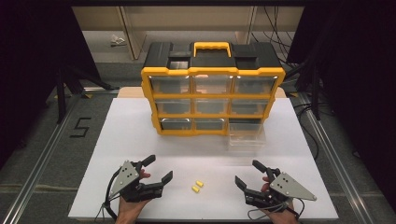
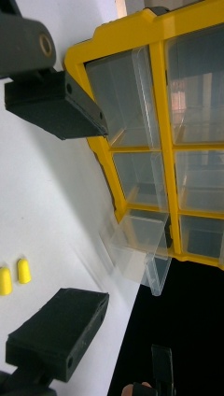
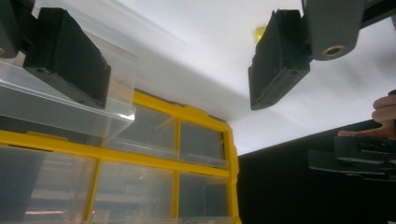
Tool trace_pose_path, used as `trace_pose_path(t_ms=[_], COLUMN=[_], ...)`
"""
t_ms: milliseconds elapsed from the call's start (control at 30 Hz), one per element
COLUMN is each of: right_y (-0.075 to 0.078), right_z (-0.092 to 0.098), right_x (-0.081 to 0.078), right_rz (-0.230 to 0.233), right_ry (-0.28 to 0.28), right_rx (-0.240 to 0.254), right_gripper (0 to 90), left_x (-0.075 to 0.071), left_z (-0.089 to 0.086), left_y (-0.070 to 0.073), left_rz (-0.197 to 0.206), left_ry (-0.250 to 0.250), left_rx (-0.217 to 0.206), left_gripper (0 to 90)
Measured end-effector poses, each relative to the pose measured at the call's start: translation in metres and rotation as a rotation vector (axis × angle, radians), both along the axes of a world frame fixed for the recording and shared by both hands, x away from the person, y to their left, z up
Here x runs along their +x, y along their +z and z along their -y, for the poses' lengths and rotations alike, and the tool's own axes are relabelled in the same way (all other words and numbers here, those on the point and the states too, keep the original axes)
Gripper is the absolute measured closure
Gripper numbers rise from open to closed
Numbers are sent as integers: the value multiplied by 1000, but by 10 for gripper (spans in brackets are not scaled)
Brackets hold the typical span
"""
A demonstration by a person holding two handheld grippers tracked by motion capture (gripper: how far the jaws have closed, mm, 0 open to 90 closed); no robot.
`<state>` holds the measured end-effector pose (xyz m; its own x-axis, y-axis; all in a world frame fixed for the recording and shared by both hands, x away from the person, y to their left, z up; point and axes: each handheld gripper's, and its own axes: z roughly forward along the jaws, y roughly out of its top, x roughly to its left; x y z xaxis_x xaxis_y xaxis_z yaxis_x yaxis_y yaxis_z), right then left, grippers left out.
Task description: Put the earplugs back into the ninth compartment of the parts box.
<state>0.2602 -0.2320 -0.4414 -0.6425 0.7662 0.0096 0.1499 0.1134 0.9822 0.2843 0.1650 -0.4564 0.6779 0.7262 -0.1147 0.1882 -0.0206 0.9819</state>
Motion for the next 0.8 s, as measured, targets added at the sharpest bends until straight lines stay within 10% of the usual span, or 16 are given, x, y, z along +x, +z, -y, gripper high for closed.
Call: trace_pose_path(t_ms=[800], right_y=[12], right_z=[-9], right_x=[7], right_rz=[-75], right_ry=[44], right_rx=[-48], right_gripper=[233], left_x=[0], left_z=[-3], left_y=[1], left_rz=[-1], left_ry=[7], left_rx=[-20], left_gripper=[158])
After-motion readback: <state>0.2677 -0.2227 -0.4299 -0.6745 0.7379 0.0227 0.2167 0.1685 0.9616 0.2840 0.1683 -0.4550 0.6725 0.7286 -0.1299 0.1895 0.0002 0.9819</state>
